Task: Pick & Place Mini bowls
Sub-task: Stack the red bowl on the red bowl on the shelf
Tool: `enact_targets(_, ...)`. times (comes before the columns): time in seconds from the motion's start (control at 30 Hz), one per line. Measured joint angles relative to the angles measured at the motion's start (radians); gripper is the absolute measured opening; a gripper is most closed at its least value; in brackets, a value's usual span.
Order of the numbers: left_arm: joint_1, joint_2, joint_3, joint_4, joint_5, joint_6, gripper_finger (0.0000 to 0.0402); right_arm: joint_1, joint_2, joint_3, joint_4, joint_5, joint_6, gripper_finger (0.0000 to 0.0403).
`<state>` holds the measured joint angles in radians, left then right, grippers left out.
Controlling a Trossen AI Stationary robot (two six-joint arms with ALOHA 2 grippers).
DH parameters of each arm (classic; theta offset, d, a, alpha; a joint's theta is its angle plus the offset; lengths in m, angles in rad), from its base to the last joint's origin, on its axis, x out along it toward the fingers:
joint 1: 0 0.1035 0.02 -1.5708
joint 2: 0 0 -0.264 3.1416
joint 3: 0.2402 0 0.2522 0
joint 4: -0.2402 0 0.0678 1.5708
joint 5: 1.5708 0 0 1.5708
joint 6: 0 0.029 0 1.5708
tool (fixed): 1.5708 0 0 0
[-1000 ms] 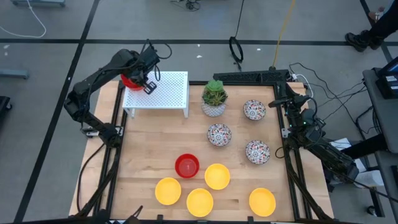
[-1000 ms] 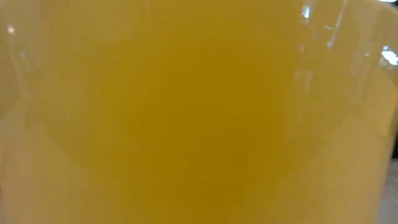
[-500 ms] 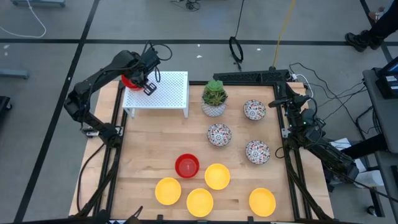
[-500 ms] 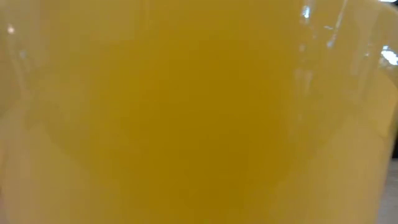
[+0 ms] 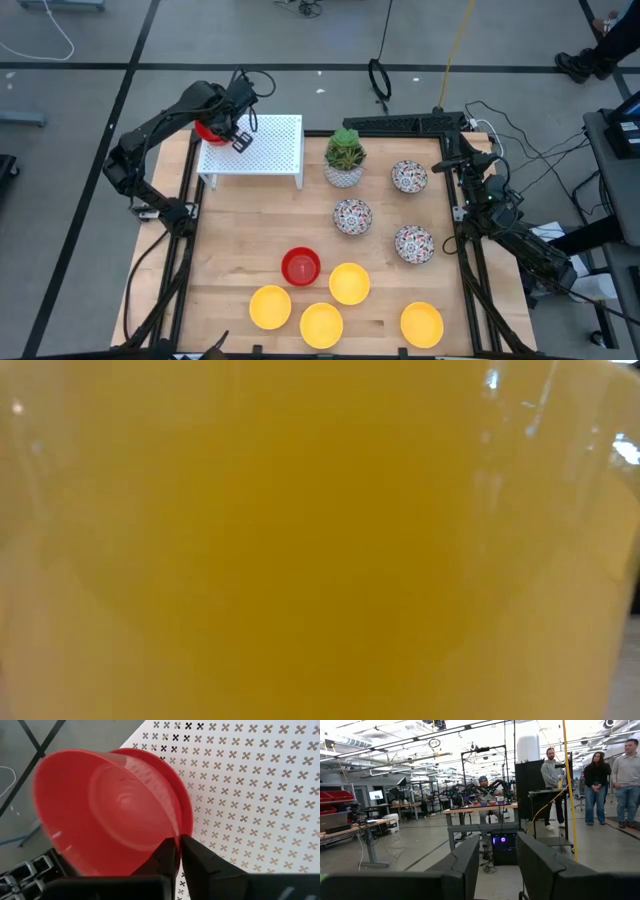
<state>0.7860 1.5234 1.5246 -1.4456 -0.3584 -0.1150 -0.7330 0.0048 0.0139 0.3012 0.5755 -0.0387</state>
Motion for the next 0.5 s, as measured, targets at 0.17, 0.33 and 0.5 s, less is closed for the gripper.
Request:
enact_targets(0.17,0.000,0.000,0.000,0.000,-0.005,-0.019,0.0076,0.000,0.000,0.000,0.000,0.000,0.000,0.0116)
enact_targets(0.33,0.000,0.000,0.000,-0.003,-0.015,0.003,0.0127,0.000,0.000,0.000,0.000,0.000,0.000,0.0116)
enact_targets(0.5,0.000,0.000,0.009,-0.039,-0.079,0.055,0.0154,0.000,0.000,0.000,0.000,0.000,0.000,0.0116)
